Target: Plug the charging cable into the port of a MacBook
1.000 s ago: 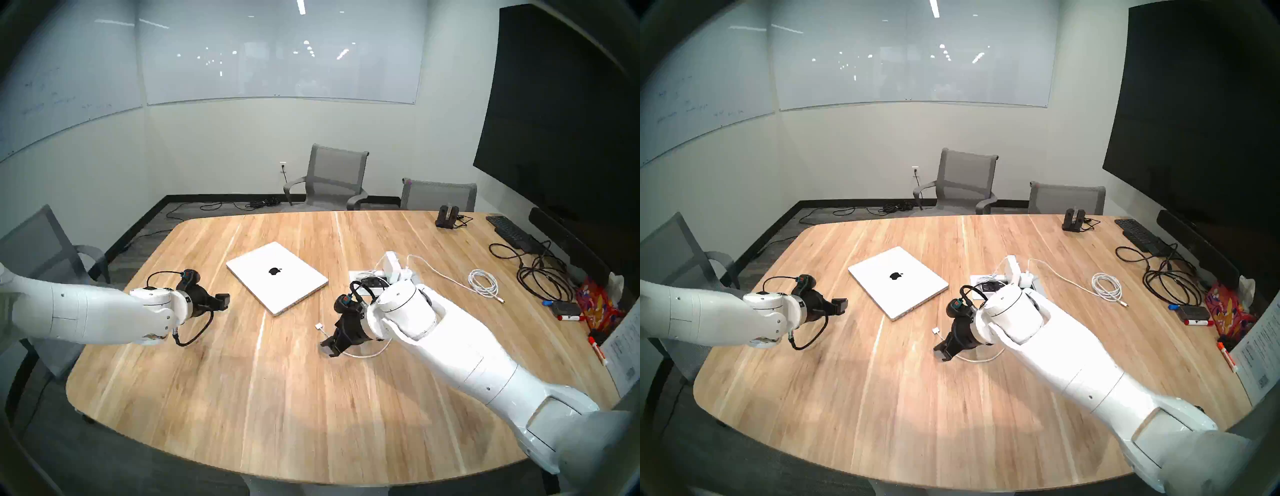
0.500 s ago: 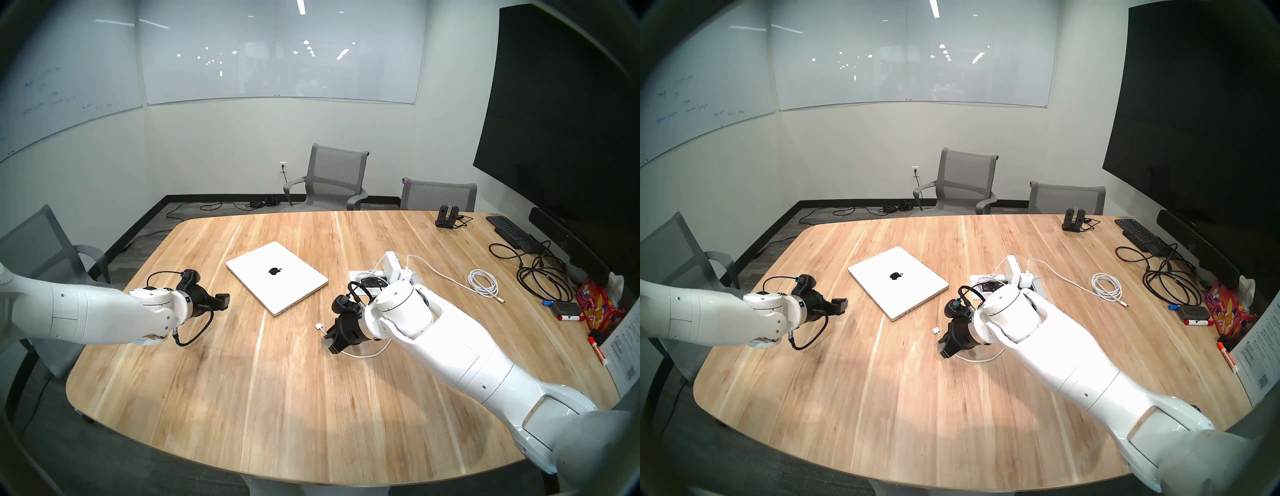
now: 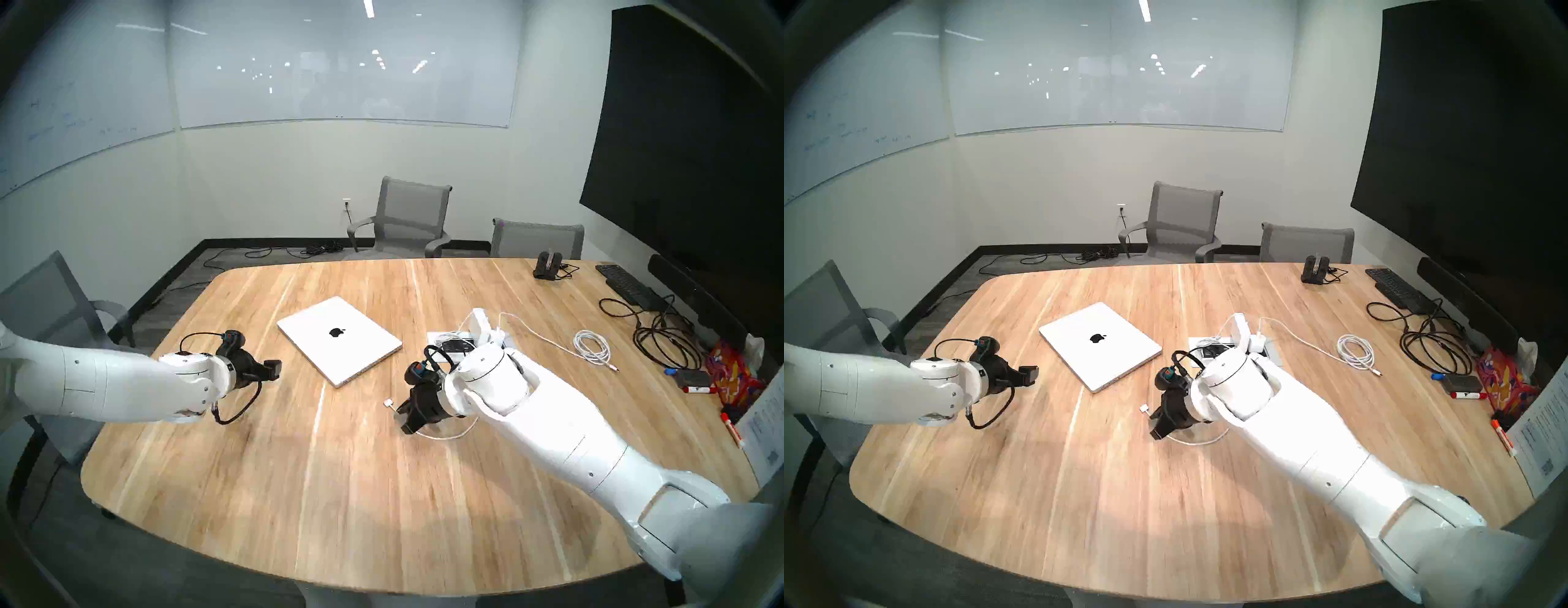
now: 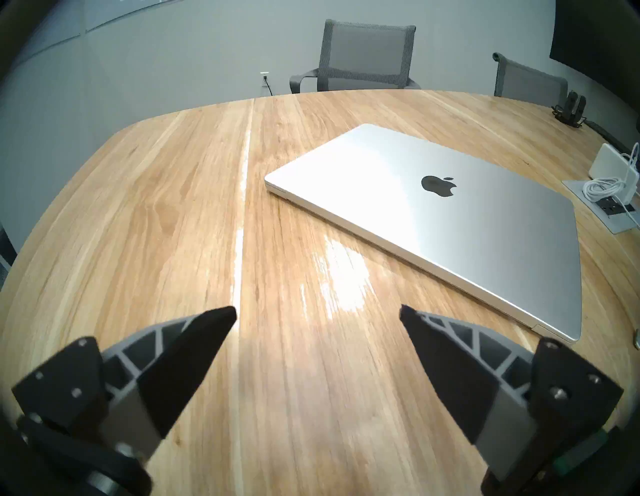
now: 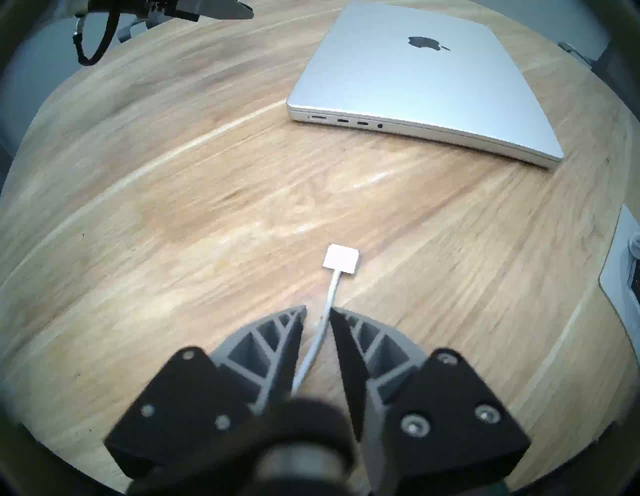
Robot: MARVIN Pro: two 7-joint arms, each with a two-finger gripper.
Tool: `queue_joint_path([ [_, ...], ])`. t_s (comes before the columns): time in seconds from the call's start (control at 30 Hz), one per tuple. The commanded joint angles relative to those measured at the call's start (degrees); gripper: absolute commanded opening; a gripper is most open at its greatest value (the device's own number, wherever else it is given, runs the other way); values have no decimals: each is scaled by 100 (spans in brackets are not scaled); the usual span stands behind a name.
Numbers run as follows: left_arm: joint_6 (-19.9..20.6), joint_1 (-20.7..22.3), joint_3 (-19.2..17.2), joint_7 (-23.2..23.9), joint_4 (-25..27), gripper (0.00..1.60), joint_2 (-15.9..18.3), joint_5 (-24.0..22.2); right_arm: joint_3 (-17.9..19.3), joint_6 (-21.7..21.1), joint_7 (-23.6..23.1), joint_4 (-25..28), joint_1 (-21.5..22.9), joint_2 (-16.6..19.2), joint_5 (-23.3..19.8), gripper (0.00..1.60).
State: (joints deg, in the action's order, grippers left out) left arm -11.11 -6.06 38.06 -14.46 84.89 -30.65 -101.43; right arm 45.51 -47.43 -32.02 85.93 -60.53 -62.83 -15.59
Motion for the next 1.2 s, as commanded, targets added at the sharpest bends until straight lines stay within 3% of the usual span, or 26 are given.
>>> queue_joint_path([
  [0.0,-18,84,-66,-3,-1,160,-11,4,7,-55,4,134,62,24,34,73],
  [0.17,-18,84,-66,-3,-1,160,-11,4,10,-103,-2,195,12,71,79,76],
  [0.3,-18,84,-66,-3,-1,160,-11,4,37,-133,15,236,-30,87,93,57],
  [0.43,-18,84,-67,-3,-1,160,-11,4,74,-147,33,262,-69,88,93,58],
  [0.5,-18,84,-66,-3,-1,160,-11,4,90,-150,46,276,-87,91,92,46],
  [0.6,-18,84,-67,-3,-1,160,-11,4,112,-153,69,296,-110,94,89,0],
  [1.17,-18,84,-66,-2,-1,160,-12,4,131,-138,121,437,-59,66,106,0],
])
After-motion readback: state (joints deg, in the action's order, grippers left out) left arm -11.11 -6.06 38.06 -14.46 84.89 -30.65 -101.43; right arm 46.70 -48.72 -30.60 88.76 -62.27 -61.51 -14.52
